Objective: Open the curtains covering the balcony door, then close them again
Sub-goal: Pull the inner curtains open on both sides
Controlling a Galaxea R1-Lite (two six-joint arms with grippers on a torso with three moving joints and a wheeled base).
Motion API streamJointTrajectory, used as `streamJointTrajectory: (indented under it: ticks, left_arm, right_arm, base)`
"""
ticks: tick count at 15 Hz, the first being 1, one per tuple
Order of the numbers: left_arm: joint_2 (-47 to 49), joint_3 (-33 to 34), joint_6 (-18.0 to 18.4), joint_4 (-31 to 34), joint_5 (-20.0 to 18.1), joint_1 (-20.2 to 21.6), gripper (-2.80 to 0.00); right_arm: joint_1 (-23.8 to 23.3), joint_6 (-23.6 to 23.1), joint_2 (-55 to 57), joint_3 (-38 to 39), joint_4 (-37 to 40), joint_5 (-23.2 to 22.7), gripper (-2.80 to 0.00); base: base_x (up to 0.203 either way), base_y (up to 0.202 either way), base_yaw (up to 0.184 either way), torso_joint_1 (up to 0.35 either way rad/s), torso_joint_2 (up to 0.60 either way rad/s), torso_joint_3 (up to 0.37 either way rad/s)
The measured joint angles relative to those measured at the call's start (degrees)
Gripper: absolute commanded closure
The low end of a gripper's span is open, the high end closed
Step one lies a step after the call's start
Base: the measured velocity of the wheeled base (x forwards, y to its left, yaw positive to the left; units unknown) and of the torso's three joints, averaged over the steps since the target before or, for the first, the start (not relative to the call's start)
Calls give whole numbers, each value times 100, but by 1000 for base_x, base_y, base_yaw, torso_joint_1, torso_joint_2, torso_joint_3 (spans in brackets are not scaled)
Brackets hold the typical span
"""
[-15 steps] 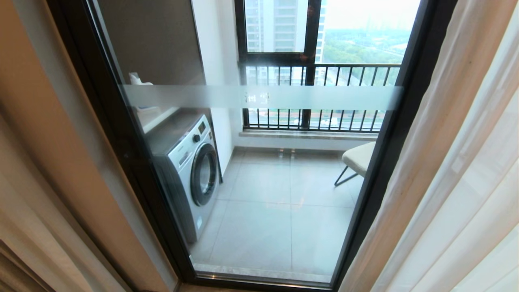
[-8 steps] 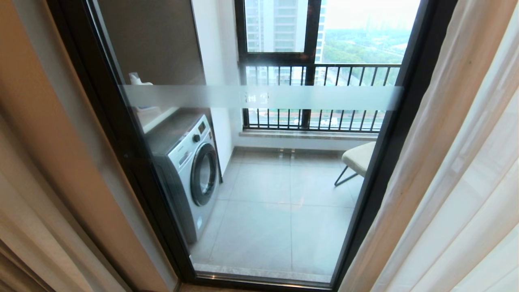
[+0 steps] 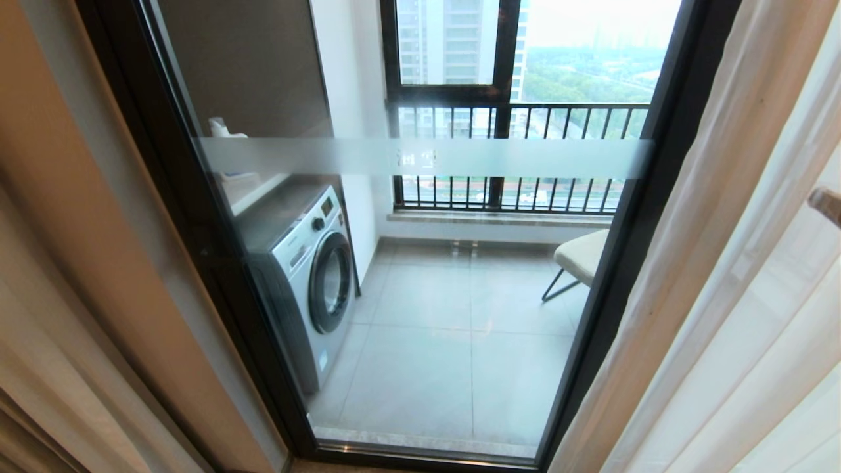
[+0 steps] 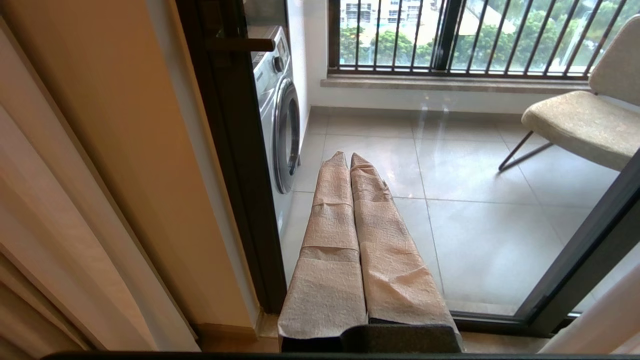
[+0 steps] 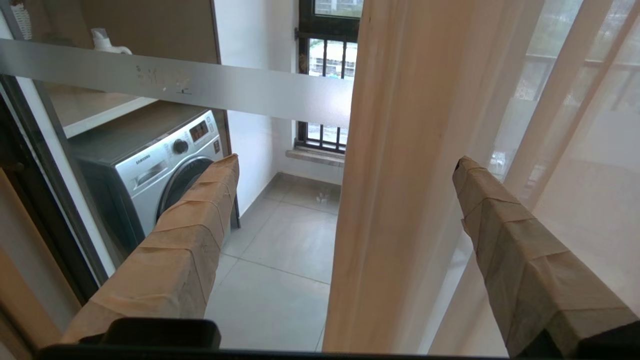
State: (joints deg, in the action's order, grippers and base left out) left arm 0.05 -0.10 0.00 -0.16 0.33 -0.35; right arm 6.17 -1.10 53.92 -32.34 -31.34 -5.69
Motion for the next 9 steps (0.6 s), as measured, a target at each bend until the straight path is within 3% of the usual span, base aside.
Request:
streamJointTrajectory:
  ticks: [9]
  left_arm:
    - [0,0,0,0,0,0,0]
  right_arm:
    - [-395,-24,1469,-822,-1016,32,-280]
  base:
    - [0,0,0,0,0,0]
